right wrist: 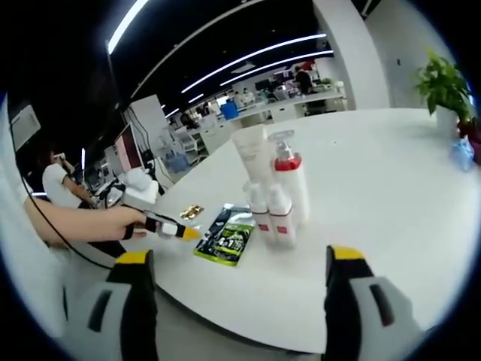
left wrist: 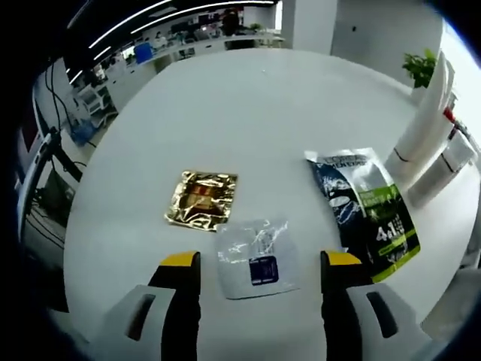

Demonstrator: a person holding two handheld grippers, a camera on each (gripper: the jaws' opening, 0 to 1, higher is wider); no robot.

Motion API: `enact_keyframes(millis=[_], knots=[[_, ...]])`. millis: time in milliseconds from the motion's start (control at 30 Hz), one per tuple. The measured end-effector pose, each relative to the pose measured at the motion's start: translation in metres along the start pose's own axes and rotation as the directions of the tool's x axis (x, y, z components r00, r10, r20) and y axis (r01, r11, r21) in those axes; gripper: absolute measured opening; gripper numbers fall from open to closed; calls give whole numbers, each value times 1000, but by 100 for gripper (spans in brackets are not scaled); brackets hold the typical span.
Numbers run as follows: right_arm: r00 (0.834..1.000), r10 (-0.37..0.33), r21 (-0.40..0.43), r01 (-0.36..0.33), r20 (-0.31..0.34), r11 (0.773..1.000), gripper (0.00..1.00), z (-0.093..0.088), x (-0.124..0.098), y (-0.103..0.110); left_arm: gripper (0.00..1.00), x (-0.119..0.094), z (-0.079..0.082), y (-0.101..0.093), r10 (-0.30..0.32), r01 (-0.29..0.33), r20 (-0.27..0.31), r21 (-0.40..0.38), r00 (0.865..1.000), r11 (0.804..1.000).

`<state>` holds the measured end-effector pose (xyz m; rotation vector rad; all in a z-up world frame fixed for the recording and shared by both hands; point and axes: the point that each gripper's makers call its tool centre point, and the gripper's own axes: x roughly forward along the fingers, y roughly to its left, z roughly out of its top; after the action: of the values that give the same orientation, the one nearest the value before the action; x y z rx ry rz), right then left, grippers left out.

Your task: Arrange the skincare products in the storage area until every visible bottle or jar stands upright without overlapping.

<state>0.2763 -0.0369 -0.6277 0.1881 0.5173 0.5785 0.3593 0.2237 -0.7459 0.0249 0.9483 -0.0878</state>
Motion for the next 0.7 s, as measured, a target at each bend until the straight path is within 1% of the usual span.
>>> enact_keyframes(millis=[233,467,533,567,600,700], knots=[[1000,3,10,-3,-2,1000,94,-1,1,-1,58,2,3,0,18,-18,18,-23,1000,1000],[1000,9,15,-9,-3,1000,94,-1,1,-1,45,1,4,1,28,-27,33,-38,999,999],[1000,8,15,-8,-2,1000,94,-1,1,-2,38,0,5,2,29,-27,41,-42,999,999],[1000,8,16,-8,-2,1000,93,-1,1,-2,38,1,6,1,25,-22,50,-47,998,999],[1000,8,16,-8,1,1000,93,0,1,-2,38,-1,4,1,27,-25,51,-46,998,999],[1000,7,17,-7,2,1000,93,0,1,-2,38,-2,4,1,23,-20,60,-36,998,999]])
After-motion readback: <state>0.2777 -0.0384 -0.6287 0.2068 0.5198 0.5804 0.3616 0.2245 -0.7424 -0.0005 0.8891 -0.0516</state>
